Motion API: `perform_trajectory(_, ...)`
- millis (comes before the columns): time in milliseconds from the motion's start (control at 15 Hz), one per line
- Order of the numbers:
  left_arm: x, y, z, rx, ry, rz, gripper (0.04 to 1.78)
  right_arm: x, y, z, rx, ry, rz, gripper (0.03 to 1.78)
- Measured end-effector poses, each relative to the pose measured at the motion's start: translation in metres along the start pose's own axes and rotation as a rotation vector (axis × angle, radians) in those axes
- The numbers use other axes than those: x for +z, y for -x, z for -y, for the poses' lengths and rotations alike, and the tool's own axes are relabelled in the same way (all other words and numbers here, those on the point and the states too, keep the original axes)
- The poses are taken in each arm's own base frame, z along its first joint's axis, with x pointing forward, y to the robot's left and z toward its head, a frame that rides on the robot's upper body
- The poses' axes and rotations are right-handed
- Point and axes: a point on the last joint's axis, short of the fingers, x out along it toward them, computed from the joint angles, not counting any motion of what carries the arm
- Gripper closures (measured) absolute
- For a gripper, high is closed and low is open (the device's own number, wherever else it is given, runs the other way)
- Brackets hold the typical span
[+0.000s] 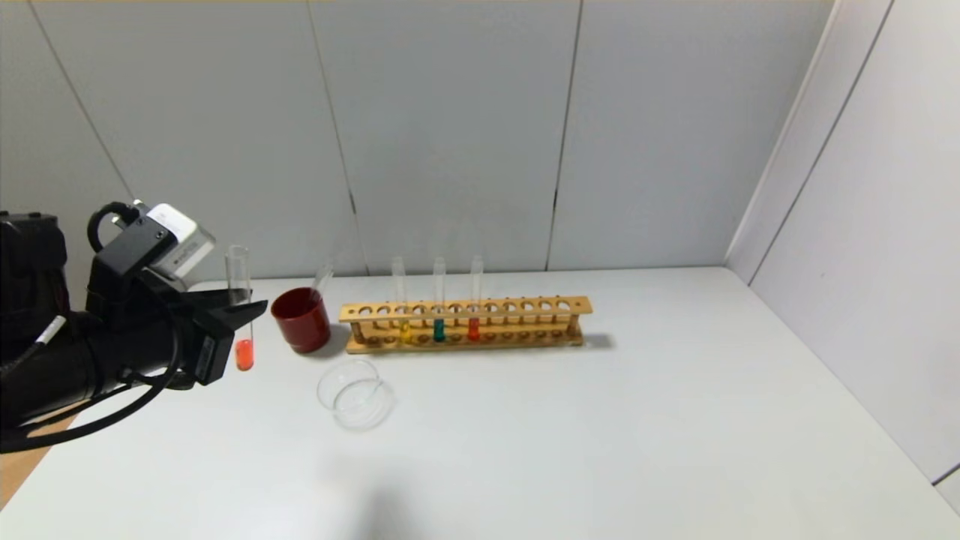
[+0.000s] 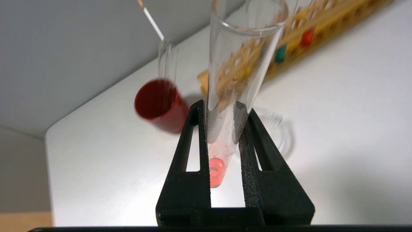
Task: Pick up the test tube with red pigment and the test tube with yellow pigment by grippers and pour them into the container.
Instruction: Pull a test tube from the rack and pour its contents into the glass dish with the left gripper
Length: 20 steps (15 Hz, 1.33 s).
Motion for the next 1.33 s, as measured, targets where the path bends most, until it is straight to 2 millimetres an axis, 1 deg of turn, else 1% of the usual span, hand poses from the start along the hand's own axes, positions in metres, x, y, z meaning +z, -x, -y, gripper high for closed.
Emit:
perform_trajectory(267, -0.018, -0.010, 0.003, -0.008, -0.101, -0.087, 1.50, 0.000, 0.000, 0.000, 0.000, 0.000, 0.000, 0.06)
perform_trajectory(800, -0.050, -0.049, 0.006, -0.053, -0.335, -0.269, 1.50, 0.000, 0.000, 0.000, 0.000, 0.000, 0.000, 0.06)
perform_trajectory(1067, -0.061, -0.059, 0.006, -0.039, -0.465, -0.356, 1.50, 0.000, 0.000, 0.000, 0.000, 0.000, 0.000, 0.06)
perform_trajectory(1333, -0.067, -0.068, 0.006, -0.051, -0.537, -0.396, 1.50, 0.000, 0.000, 0.000, 0.000, 0.000, 0.000, 0.06)
